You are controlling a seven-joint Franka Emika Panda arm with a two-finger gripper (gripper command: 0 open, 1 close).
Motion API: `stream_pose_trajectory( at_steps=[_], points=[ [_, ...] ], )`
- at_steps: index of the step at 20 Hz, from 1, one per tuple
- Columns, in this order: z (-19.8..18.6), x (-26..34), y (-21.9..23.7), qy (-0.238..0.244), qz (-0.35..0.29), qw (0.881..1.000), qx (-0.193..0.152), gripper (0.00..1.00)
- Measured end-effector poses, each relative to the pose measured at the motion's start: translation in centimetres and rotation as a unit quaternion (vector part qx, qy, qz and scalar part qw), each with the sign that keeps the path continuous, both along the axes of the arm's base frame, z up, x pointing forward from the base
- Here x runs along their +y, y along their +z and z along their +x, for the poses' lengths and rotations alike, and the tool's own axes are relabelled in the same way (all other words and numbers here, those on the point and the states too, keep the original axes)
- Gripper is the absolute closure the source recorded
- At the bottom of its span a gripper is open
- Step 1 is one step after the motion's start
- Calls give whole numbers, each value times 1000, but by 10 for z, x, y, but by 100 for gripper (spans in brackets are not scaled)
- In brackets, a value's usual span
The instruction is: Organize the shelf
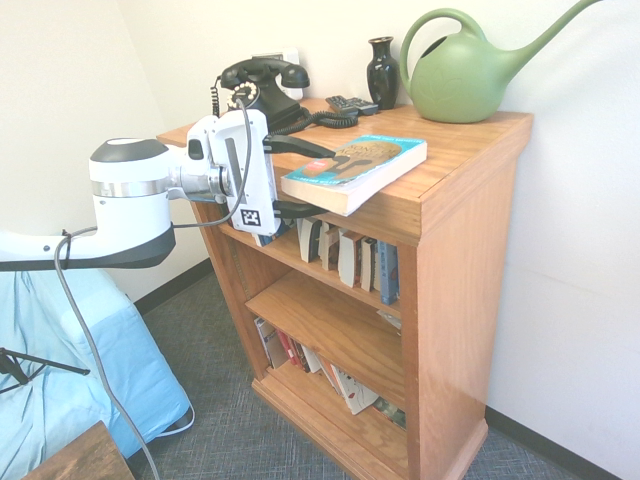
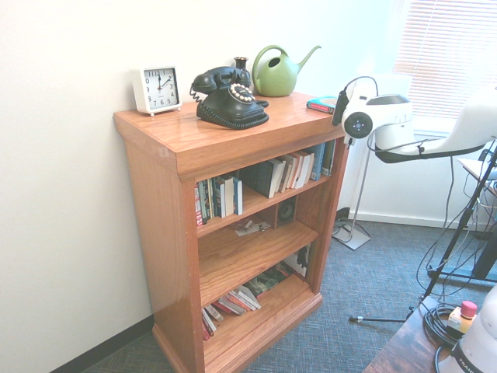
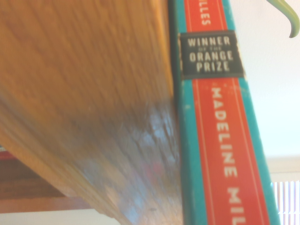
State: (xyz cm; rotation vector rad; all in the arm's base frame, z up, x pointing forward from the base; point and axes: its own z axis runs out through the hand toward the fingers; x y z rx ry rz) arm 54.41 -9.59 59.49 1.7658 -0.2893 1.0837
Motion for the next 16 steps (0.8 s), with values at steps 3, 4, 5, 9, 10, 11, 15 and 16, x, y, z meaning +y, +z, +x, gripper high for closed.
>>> stream_pose_trajectory(
  at_steps=[3, 4, 5, 9, 10, 11, 15, 16],
  points=[
    [5, -4, 0, -8, 0, 1000, -1, 100],
    [6, -5, -2, -9, 0, 1000, 1, 100],
    [6, -7, -5, -11, 0, 1000, 4, 100],
    [6, -9, -13, -13, 4, 1000, 7, 100],
    [6, -8, -13, -13, 4, 1000, 7, 100],
    [6, -8, -13, -13, 4, 1000, 7, 100],
    [6, -9, -13, -13, 5, 1000, 5, 100],
    [6, -9, -13, -13, 5, 1000, 5, 100]
  ],
)
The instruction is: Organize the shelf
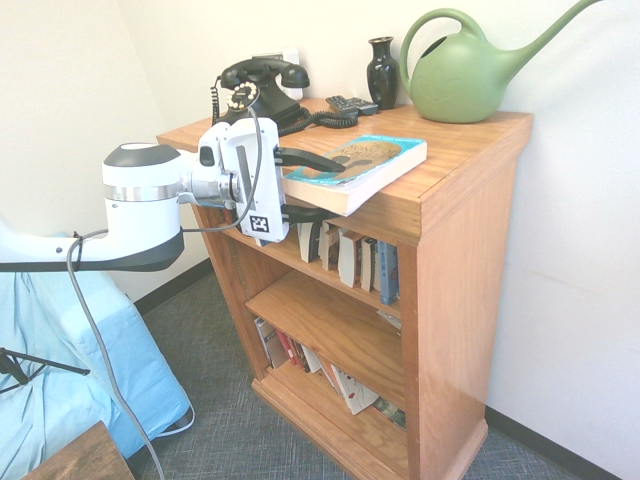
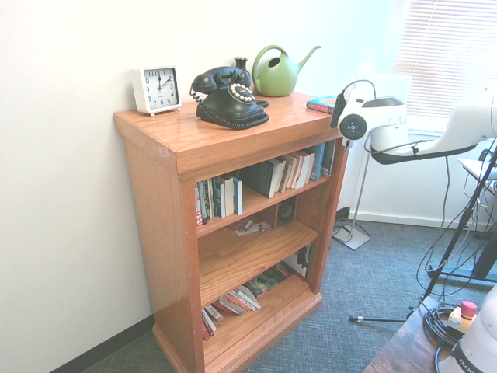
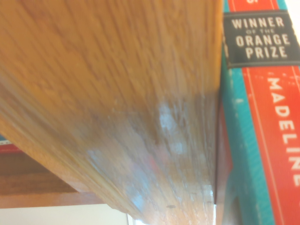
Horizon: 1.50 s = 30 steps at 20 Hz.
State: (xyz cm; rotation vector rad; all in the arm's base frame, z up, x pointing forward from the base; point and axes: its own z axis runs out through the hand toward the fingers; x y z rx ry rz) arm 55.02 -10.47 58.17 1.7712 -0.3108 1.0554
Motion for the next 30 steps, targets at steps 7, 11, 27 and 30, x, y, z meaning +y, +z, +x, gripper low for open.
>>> stream_pose_trajectory(
  at_steps=[7, 11, 27, 30],
  points=[
    [0, -1, 1, -1, 1, 1000, -2, 100],
    [1, -1, 4, -1, 0, 1000, -6, 100],
    [-17, 0, 44, -19, 64, 996, -53, 100],
    [-35, -2, 76, -24, 90, 993, -79, 100]
  ],
)
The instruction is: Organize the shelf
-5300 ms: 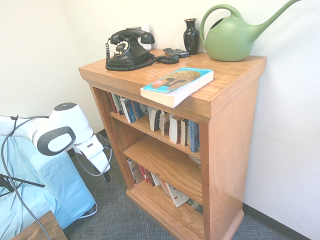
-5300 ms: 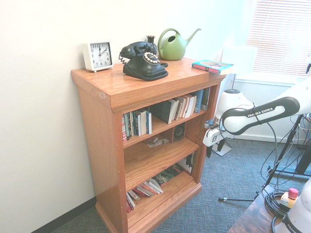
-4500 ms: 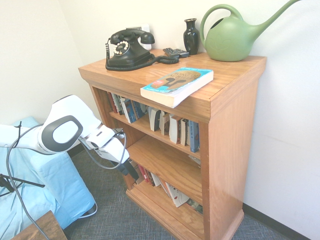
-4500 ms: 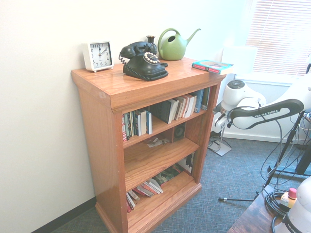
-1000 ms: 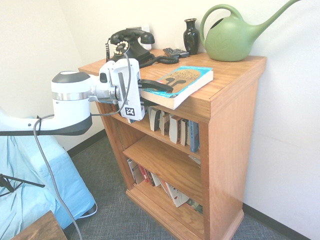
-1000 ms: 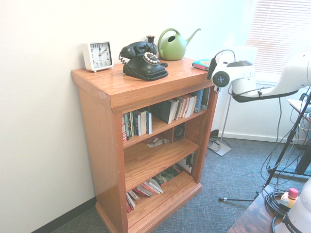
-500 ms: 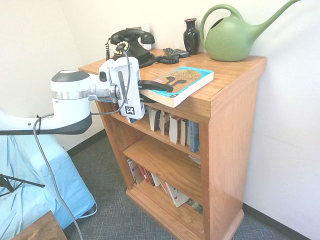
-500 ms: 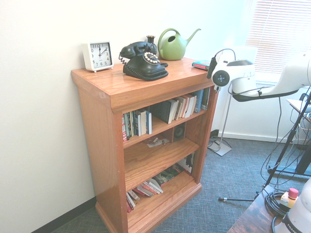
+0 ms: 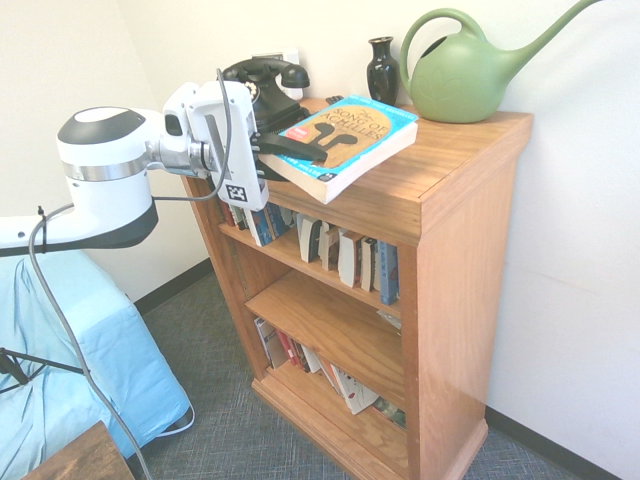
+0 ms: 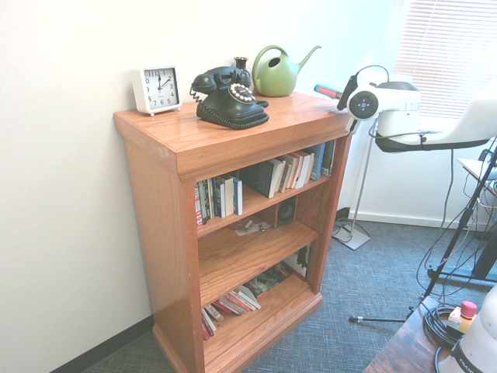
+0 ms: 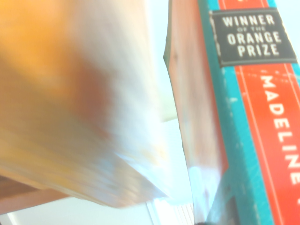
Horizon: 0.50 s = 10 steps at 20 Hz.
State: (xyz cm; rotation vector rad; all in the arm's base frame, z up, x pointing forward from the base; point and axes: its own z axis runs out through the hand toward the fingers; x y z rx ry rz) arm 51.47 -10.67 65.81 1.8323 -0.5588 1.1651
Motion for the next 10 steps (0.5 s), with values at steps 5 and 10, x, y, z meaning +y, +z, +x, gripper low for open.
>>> stream_pose_trajectory(
  at_steps=[5, 10],
  points=[
    [-38, -3, 30, -3, 59, 998, -30, 100],
    [-97, 24, 23, 25, 151, 987, -54, 100]
  ],
)
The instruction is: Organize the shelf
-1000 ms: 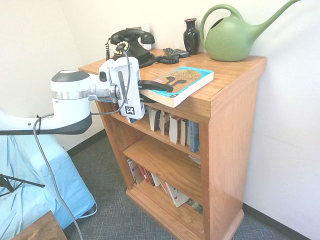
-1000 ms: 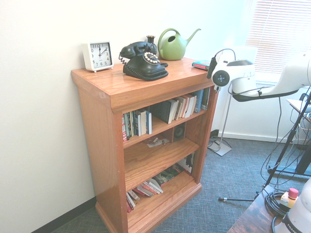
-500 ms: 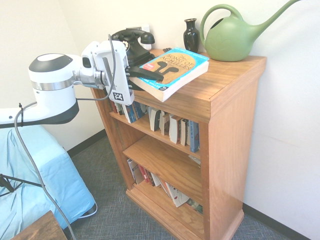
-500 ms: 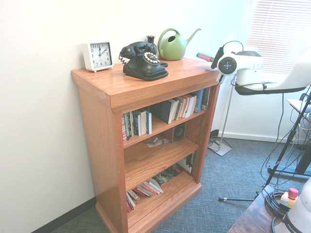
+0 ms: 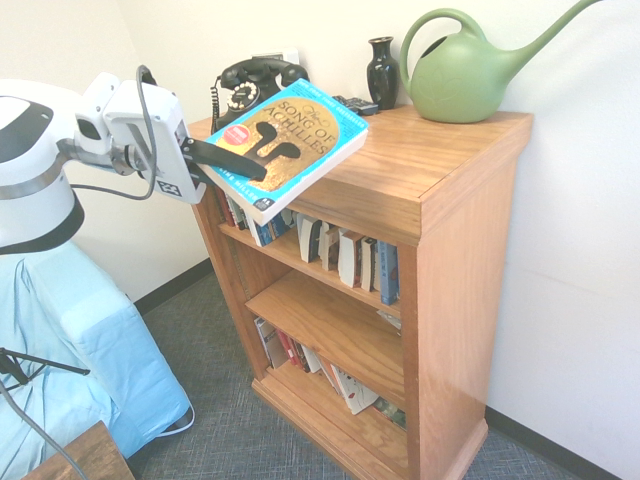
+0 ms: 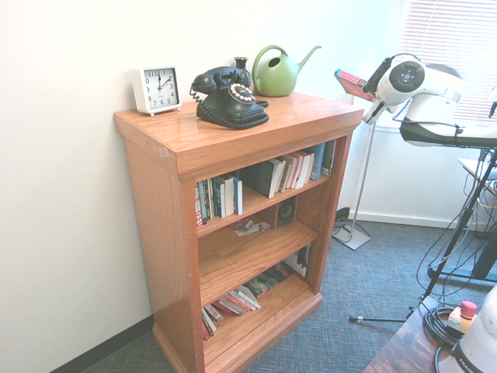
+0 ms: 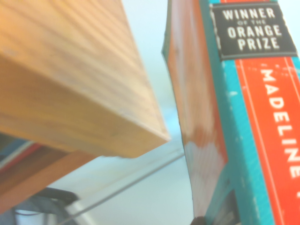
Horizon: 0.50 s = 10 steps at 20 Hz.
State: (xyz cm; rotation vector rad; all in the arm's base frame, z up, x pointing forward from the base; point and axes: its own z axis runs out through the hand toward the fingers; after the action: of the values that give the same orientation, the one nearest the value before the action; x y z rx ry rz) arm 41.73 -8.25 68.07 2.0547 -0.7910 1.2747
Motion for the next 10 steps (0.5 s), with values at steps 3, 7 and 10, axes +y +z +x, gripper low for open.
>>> stream_pose_trajectory(
  at_steps=[3, 7, 10],
  points=[
    [-44, 26, -16, 22, 50, 998, -10, 100],
    [-94, 53, -57, 47, 111, 993, -11, 100],
    [-116, 67, -89, 58, 142, 988, -5, 100]
  ],
)
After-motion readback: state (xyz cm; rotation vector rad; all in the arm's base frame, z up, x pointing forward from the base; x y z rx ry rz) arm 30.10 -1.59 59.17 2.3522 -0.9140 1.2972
